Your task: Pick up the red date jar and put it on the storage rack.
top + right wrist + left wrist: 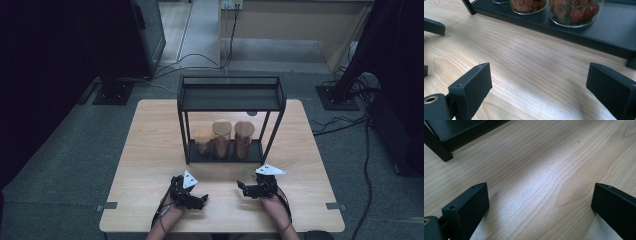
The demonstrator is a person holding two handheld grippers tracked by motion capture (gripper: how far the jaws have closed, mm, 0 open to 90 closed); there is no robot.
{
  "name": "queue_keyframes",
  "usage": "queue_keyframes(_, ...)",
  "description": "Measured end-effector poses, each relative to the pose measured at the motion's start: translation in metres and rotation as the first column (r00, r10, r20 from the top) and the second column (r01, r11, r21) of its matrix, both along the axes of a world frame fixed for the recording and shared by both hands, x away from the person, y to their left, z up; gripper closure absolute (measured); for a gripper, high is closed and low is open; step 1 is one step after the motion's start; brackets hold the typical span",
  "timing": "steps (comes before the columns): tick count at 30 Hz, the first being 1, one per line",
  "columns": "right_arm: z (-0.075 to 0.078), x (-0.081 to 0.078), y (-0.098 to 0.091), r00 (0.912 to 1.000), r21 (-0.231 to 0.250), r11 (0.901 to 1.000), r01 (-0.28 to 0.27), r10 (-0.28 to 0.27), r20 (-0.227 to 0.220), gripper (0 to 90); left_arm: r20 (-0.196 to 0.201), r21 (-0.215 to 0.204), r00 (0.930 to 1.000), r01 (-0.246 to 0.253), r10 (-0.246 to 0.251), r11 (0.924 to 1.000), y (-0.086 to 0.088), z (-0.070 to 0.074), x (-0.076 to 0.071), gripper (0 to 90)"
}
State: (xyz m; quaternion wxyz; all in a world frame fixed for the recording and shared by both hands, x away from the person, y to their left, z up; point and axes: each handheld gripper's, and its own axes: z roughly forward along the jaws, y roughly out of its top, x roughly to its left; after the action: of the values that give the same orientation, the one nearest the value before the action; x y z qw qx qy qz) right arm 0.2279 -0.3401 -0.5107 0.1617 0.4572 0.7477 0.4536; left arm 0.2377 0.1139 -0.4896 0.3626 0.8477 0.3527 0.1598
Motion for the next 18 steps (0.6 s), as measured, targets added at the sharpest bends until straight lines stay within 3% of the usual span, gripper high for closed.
queue_keyframes(3, 0.0022, 0.0042, -0.0005, 0.9991, 0.006, 0.9999, 0.012, -0.011, -0.041, 6.0, 0.000, 0.001, 1.0000, 0.000, 0.000, 1.0000, 0.0000, 0.0000, 0.0000, 1.6)
queue_keyframes(9, 0.0043, 0.0082, 0.0002, 0.9961, 0.008, 0.9993, 0.036, -0.035, -0.081, 6.0, 0.000, 0.001, 1.0000, 0.000, 0.000, 1.0000, 0.0000, 0.0000, 0.0000, 1.6)
queue_keyframes(18, 0.0063, 0.0071, 0.0061, 0.9967, -0.025, 0.9990, 0.036, -0.038, -0.072, 5.9, 0.000, 0.000, 1.0000, 0.000, 0.000, 1.0000, 0.0000, 0.0000, 0.0000, 1.6)
